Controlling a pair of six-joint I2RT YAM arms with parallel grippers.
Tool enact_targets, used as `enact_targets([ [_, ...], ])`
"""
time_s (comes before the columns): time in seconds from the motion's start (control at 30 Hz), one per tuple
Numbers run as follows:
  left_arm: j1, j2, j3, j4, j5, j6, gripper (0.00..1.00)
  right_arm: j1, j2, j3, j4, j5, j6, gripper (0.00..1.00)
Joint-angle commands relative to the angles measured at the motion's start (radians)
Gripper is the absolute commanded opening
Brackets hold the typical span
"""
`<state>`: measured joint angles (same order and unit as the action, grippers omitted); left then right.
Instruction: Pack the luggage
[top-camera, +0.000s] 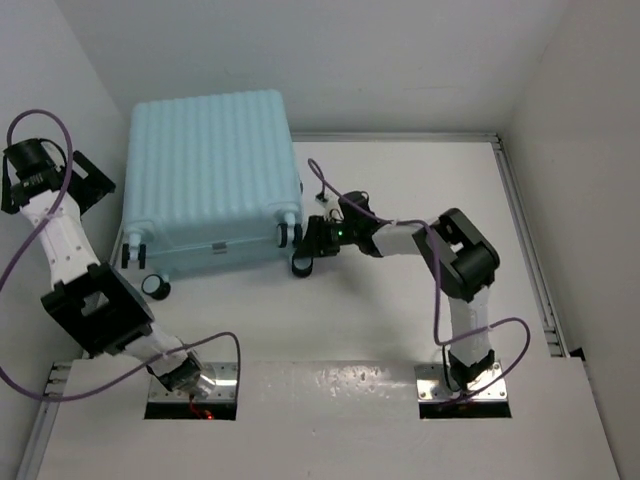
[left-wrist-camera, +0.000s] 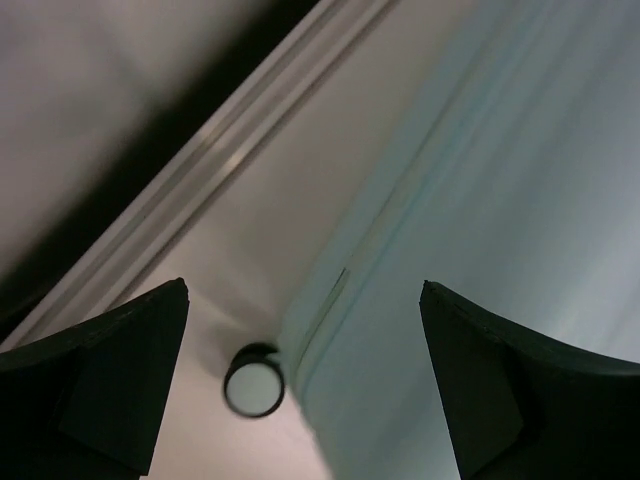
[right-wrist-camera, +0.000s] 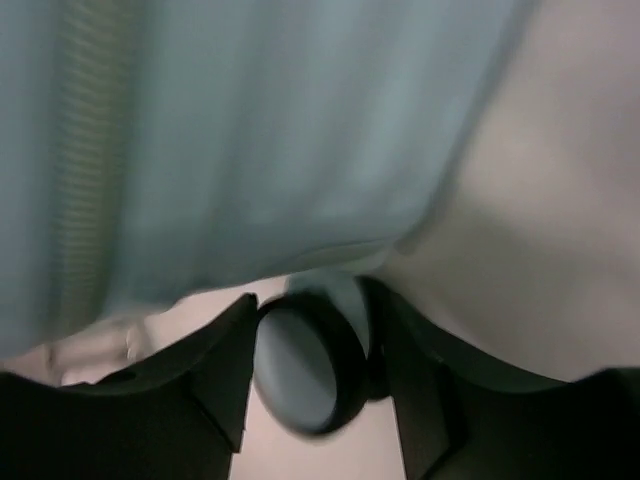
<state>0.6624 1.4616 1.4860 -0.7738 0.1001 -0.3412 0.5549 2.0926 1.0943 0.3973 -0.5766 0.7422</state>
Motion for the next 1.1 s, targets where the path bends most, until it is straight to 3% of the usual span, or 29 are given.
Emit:
enact_targets([
  [0.0, -0.039, 0.136, 0.158, 0.082, -0.025, 0.008, 1.00, 0.047, -0.204, -0.144, -0.156, -0.295, -0.078, 0.52],
  [0.03, -0.055, 0.243, 0.195, 0.082, 0.007, 0.048, 1.00, 0.025, -0.292, -0.164, -0.150, -0.305, -0.095, 0.52],
  [0.07, -0.066, 0.297, 0.261, 0.082, 0.159, 0.083, 0.97, 0.013, -0.322, -0.204, -0.149, -0.312, -0.119, 0.52],
  [0.13, -0.095, 0.389, 0.304, 0.080, 0.330, 0.167, 0.95, -0.031, -0.446, -0.258, -0.162, -0.321, -0.170, 0.52],
  [0.17, -0.136, 0.481, 0.365, 0.080, 0.472, 0.186, 0.88, -0.047, -0.479, -0.284, -0.187, -0.290, -0.208, 0.54],
  [0.2, -0.165, 0.517, 0.388, 0.067, 0.501, 0.186, 0.88, -0.091, -0.575, -0.316, -0.193, -0.270, -0.245, 0.55],
  [0.33, -0.352, 0.641, 0.491, 0.067, 0.656, 0.232, 0.88, -0.156, -0.698, -0.370, -0.204, -0.132, -0.431, 0.61],
  [0.53, -0.446, 0.821, 0.729, 0.105, 0.780, 0.237, 0.88, -0.213, -0.642, -0.361, -0.140, 0.007, -0.657, 0.59],
  [0.67, -0.406, 0.774, 0.764, 0.246, 0.662, 0.115, 1.00, -0.239, -0.569, -0.332, -0.057, -0.034, -0.731, 0.56],
  [0.73, -0.348, 0.700, 0.717, 0.359, 0.528, 0.076, 1.00, -0.212, -0.546, -0.330, -0.002, -0.069, -0.782, 0.55],
  [0.8, -0.314, 0.584, 0.727, 0.360, 0.384, 0.102, 1.00, -0.170, -0.536, -0.330, 0.046, -0.075, -0.790, 0.55],
  [0.93, -0.305, 0.372, 0.702, 0.221, 0.207, 0.260, 1.00, -0.075, -0.514, -0.304, 0.112, -0.046, -0.759, 0.56],
  [0.97, -0.305, 0.334, 0.688, 0.171, 0.245, 0.353, 1.00, -0.028, -0.494, -0.277, 0.133, -0.014, -0.750, 0.57],
  [1.07, -0.305, 0.159, 0.541, 0.030, 0.296, 0.438, 1.00, 0.042, -0.422, -0.196, 0.182, 0.068, -0.695, 0.57],
])
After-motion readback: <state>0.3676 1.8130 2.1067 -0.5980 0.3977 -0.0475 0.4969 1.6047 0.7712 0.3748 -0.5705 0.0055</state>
